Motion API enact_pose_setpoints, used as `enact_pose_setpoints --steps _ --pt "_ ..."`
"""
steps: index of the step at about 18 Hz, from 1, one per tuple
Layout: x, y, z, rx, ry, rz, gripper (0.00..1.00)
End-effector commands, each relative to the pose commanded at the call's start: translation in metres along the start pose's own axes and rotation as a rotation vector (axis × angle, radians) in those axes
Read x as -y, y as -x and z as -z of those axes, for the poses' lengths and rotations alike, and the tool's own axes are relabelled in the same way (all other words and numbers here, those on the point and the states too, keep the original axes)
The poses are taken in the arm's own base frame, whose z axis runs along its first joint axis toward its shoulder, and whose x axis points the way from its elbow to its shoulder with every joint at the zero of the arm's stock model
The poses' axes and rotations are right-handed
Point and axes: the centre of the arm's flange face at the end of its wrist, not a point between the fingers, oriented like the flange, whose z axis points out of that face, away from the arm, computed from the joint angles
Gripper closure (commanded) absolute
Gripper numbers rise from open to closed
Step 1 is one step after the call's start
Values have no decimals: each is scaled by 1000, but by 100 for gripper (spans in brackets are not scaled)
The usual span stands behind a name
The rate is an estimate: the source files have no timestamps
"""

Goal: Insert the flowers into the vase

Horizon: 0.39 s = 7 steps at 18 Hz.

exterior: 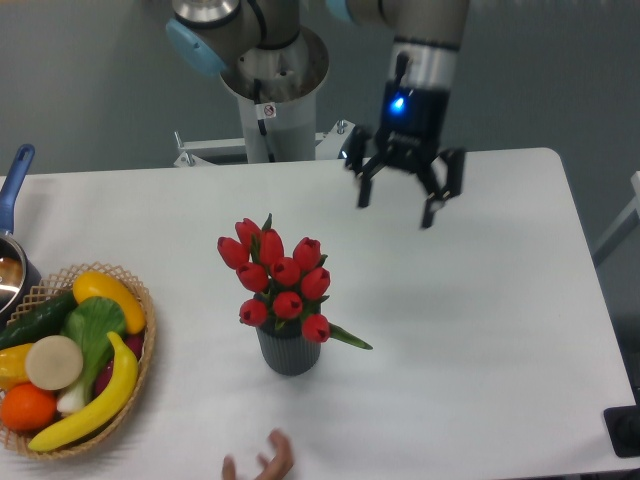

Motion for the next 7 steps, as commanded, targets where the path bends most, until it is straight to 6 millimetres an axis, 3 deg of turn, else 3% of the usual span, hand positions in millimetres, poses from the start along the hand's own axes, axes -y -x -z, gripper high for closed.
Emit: enact_pose_setpoints --steps 3,4,7 --pt "-20 -3 16 -77 114 -145 0" --pt "-33 -4 23 -90 128 -163 0" --pt "-44 -6 29 -118 134 -186 0"
